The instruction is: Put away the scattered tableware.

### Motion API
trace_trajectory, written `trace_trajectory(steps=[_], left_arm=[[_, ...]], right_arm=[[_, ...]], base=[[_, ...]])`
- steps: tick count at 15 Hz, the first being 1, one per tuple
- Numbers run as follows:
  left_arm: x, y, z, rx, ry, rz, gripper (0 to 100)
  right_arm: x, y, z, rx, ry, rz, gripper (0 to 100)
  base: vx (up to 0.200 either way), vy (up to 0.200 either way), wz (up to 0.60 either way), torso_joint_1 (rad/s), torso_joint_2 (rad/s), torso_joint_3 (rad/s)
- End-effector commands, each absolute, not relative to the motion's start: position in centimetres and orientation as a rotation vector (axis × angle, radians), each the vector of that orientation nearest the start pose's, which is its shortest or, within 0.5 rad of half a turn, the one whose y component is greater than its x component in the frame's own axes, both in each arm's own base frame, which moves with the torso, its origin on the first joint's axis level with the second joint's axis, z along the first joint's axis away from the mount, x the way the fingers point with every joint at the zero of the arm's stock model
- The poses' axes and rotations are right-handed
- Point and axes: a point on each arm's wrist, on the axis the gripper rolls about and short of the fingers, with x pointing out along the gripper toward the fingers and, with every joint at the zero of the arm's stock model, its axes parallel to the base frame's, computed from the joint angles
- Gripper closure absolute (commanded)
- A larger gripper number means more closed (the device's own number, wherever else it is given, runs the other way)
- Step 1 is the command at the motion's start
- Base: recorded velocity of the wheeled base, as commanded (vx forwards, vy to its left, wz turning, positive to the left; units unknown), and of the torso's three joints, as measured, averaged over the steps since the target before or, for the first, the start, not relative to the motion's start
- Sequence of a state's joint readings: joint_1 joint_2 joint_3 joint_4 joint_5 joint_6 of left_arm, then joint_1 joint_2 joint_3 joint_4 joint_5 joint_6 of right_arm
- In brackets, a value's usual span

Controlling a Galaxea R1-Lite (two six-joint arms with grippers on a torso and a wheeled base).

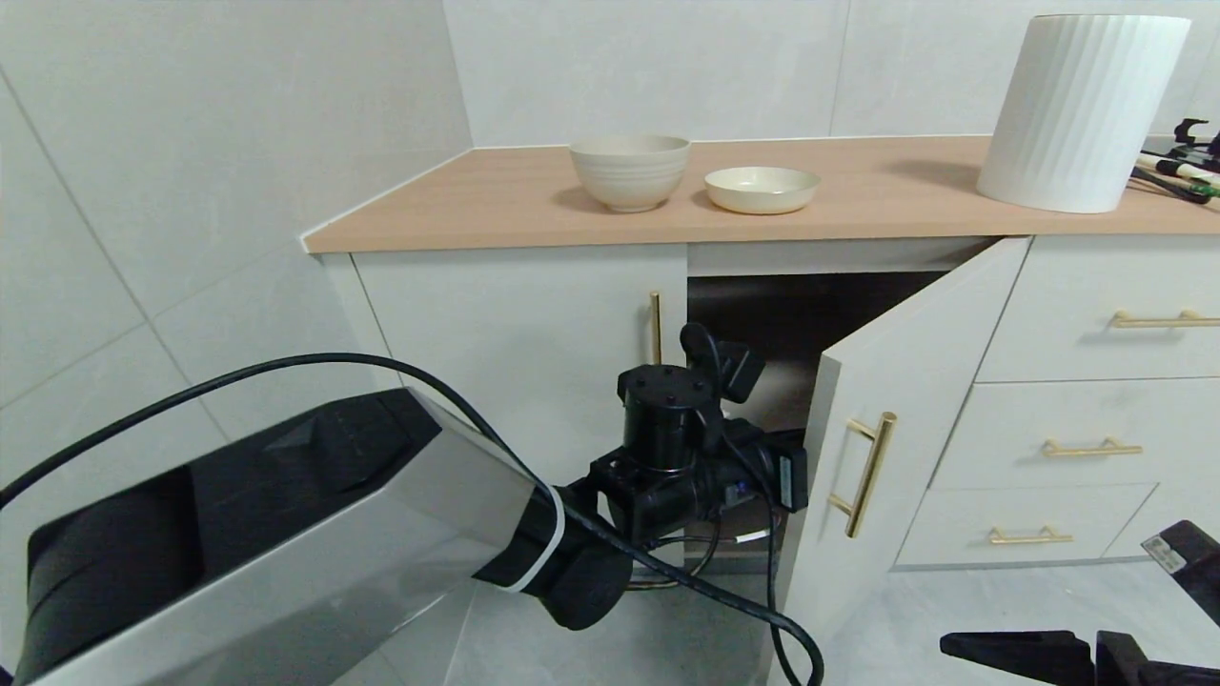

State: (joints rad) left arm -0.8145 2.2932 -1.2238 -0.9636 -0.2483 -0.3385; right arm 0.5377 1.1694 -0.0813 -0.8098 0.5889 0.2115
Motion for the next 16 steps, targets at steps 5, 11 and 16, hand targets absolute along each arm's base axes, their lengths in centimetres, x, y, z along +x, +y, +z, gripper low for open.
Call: trace_trajectory(steps=[5,11,16], left_arm=[[20.6,-33.5,14.3,-0.372,0.377,-1.464,100],[25.4,-27.5,14.1,-0.450,0.328,-1.411,100],[26.8,-22.5,16.4,-0.457,0.320,-1.224,100]], right_arm=[[8.8,7.4,13.9,0.191,0.342,1.155,0],[8.6,7.3,13.9,0.193,0.365,1.181,0],[10.4,8.2,14.7,0.184,0.412,1.060,0]], base=[[0.000,0.000,0.00,0.000,0.00,0.000],[0.000,0.000,0.00,0.000,0.00,0.000],[0.000,0.000,0.00,0.000,0.00,0.000]])
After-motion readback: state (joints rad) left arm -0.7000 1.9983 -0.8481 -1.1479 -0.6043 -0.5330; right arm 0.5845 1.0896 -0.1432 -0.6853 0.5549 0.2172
